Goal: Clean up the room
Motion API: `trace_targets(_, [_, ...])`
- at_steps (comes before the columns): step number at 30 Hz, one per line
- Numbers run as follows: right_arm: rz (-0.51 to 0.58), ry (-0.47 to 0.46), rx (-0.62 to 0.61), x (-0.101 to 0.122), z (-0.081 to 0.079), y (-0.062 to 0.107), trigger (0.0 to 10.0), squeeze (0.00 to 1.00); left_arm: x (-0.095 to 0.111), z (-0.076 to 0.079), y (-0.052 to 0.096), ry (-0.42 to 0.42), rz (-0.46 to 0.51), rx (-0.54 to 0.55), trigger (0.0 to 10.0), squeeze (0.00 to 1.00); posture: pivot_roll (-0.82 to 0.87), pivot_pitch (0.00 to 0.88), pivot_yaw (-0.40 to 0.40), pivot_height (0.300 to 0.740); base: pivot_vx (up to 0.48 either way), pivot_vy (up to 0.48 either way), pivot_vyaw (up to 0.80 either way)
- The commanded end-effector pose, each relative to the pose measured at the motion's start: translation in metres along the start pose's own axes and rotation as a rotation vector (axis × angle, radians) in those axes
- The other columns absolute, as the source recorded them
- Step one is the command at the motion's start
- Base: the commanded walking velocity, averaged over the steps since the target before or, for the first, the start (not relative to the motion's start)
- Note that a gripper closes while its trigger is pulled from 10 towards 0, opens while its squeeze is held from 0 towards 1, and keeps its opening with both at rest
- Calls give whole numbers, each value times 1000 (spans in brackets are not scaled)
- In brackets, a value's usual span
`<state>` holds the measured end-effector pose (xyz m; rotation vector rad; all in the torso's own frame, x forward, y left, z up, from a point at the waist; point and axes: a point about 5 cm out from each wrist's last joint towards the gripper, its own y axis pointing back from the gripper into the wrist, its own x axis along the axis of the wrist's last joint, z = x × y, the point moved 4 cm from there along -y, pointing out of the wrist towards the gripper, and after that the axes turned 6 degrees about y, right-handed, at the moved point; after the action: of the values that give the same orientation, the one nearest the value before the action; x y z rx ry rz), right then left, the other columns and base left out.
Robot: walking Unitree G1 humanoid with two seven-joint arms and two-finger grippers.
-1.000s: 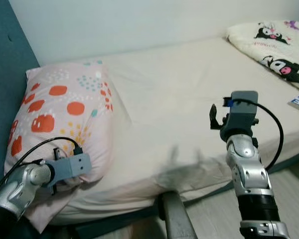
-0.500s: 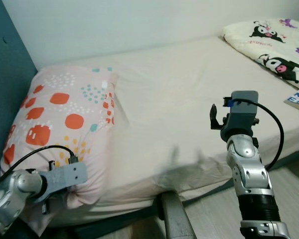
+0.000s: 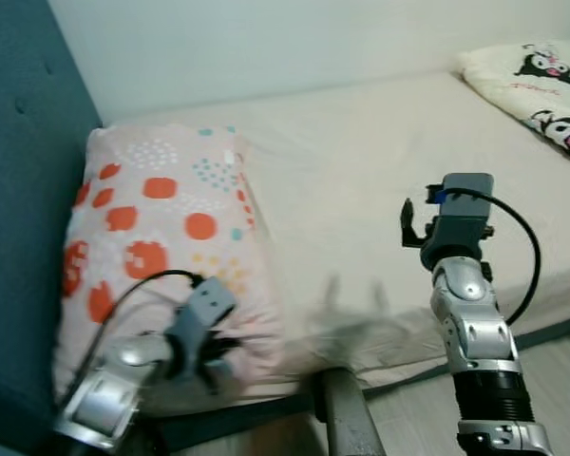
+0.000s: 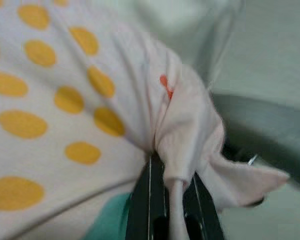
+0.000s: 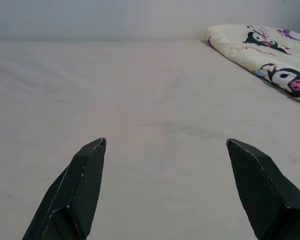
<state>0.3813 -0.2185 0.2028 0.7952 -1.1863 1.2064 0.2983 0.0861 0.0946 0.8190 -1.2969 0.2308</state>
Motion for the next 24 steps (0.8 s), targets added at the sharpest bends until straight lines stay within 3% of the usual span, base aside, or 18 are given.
trace_targets(1, [-4,-9,-2,0,0,1,10000,0,6,-1,-3,-10,26,12,10000,0,-139,94,13,511,0,0,0])
trace_targets(5, [-4,-10,-1,0,0,1,10000,0,9,-4,-4,-15,41,27,10000,0,-139,95,15,511,0,0,0])
trace_targets(9, [-5,-13,-3,0,0,2,10000,0,26,-26,-3,-23,129,169,10000,0,-139,97,17,511,0,0,0])
trace_targets(10, [-6,-13,-4,0,0,2,10000,0,27,-33,-1,-23,137,205,10000,569,-139,98,17,511,0,0,0])
trace_targets(11, [-6,-13,-4,0,0,2,10000,0,27,-33,-1,-23,137,205,10000,569,-139,98,17,511,0,0,0])
trace_targets(12, [-6,-13,-4,0,1,2,10000,0,28,-38,1,-26,139,231,10000,1000,-139,98,17,511,0,0,0])
trace_targets(14, [-7,-13,-5,-1,1,2,10000,0,28,-42,2,-28,135,256,10000,1000,-140,98,15,511,0,0,0])
trace_targets(18, [-8,-12,-5,-1,1,2,10000,0,30,-62,13,-108,118,359,10000,1000,-138,99,13,511,0,0,0])
trace_targets(23, [-10,-12,-3,-2,1,1,10000,0,28,-74,24,-192,67,378,10000,1000,-135,98,12,511,0,0,0])
trace_targets(24, [-10,-13,-2,-2,1,1,10000,0,22,-75,31,-253,-2,344,10000,1000,-134,97,11,511,0,0,0])
